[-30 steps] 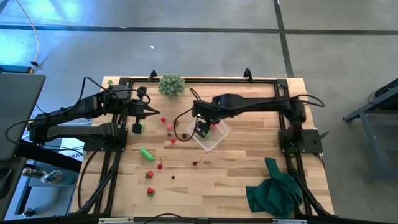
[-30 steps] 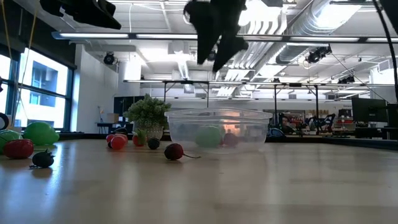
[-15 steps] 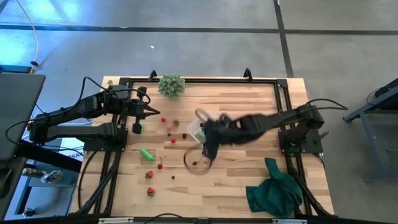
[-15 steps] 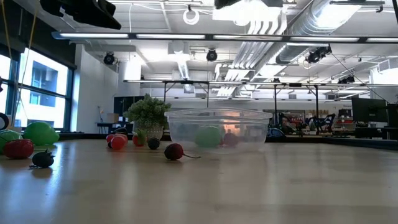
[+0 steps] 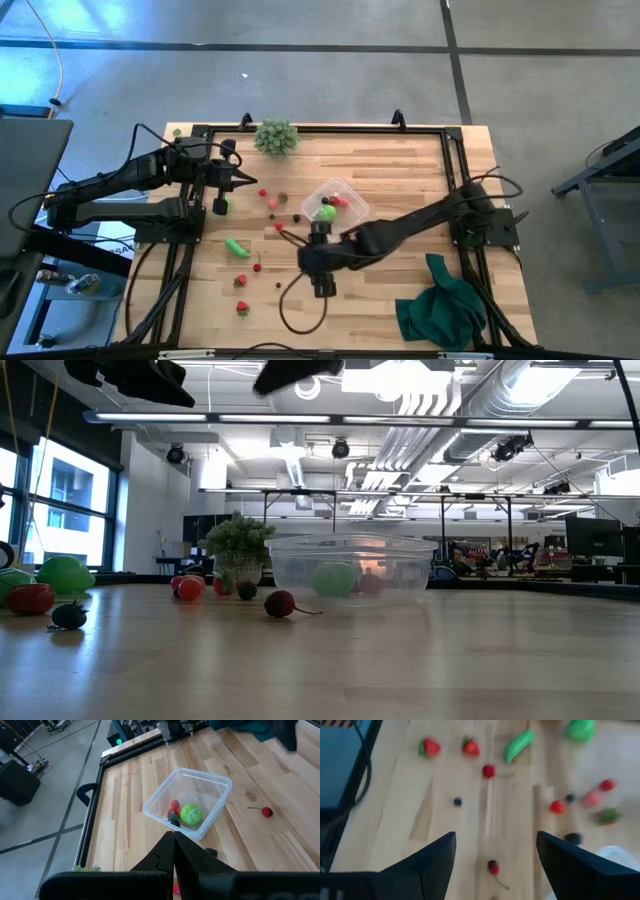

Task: Pick and placing Produce into tupperware
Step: Put the red cherry into the transparent bin

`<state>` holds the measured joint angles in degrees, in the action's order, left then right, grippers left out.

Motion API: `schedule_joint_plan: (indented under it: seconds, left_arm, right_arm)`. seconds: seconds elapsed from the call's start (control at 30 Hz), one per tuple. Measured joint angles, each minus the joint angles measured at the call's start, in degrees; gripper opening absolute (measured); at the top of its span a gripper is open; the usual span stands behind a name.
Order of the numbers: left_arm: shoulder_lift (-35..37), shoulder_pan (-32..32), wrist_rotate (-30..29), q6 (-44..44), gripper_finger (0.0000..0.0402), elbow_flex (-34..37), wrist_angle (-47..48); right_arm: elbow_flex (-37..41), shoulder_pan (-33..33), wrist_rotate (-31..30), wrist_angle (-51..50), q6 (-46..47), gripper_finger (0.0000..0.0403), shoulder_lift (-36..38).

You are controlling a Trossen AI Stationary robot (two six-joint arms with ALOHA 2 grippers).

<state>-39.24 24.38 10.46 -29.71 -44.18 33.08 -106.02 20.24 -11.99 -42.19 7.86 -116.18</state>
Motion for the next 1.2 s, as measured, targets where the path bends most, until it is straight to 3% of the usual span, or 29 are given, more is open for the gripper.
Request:
schedule_joint_plan:
  seconds: [0.23,0.47,1.2]
  left_arm:
    - [-0.01,0.0,-0.01,0.0,0.0001,0.0,0.0]
    - [-0.02,-0.02,-0.02,0.01,0.0001,0.0,0.02]
    - [0.0,-0.01,-0.01,0.0,0.0001,0.0,0.0]
  right_arm:
    - [0.0,-4.13,11.78,-0.49,-4.04,0.022,-6.01]
    - [0.0,-6.69,15.51,-2.75,-7.18,0.02,-10.26]
    - [0.0,-7.94,13.77,-3.86,-9.31,0.0199,-15.95]
